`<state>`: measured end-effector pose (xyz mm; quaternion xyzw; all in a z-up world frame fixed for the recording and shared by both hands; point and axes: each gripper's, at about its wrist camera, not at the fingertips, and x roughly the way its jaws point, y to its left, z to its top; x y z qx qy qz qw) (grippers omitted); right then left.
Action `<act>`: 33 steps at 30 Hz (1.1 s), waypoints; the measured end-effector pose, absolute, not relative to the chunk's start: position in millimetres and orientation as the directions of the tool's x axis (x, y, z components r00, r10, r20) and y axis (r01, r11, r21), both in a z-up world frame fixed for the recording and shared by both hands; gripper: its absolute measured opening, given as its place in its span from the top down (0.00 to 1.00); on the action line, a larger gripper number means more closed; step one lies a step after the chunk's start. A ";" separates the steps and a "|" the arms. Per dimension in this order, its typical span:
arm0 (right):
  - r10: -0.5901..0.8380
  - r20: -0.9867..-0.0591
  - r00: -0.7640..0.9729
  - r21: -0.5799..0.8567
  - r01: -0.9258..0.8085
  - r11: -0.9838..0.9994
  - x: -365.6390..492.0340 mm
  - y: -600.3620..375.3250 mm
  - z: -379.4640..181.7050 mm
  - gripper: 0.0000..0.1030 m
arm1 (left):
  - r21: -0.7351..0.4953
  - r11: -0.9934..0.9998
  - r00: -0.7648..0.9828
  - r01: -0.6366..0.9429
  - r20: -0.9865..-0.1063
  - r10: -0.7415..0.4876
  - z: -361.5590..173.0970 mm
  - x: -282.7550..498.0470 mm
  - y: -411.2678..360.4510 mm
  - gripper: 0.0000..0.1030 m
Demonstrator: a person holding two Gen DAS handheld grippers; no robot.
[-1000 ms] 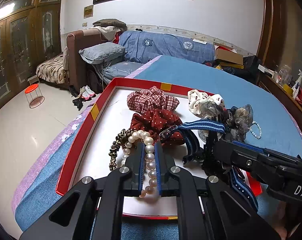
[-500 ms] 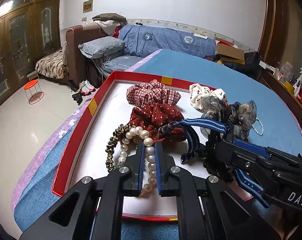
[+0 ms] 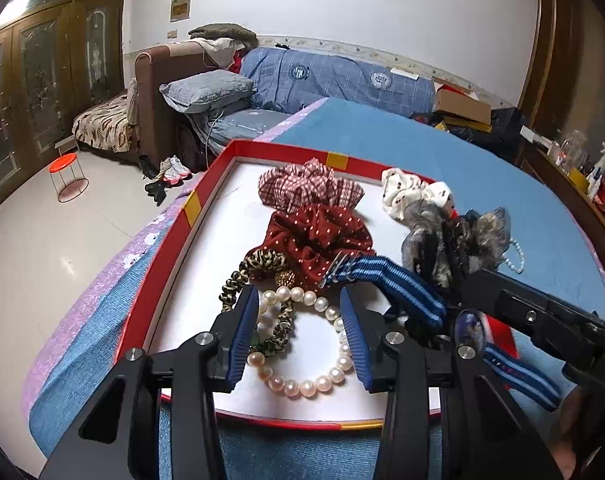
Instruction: Organize jewelry
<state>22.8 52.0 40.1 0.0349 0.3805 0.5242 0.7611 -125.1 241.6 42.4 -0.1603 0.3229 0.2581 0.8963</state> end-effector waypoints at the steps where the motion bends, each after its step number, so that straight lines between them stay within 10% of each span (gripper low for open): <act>1: 0.829 -0.536 0.163 0.458 -0.768 0.447 23.1 48.9 41.5 0.45 | -0.126 0.816 0.666 -0.565 -0.653 0.360 45.4 -127.1 240.3 0.53; 14: 0.833 -0.465 0.299 0.463 -0.720 0.517 1.3 -16.6 67.8 0.21 | -0.087 0.829 0.715 -0.552 -0.562 0.416 74.6 -145.2 209.1 0.16; 33: 0.767 -0.473 0.434 0.407 -0.664 0.627 -49.3 -80.4 83.6 0.12 | -0.024 0.830 0.728 -0.557 -0.494 0.475 101.4 -192.7 163.8 0.06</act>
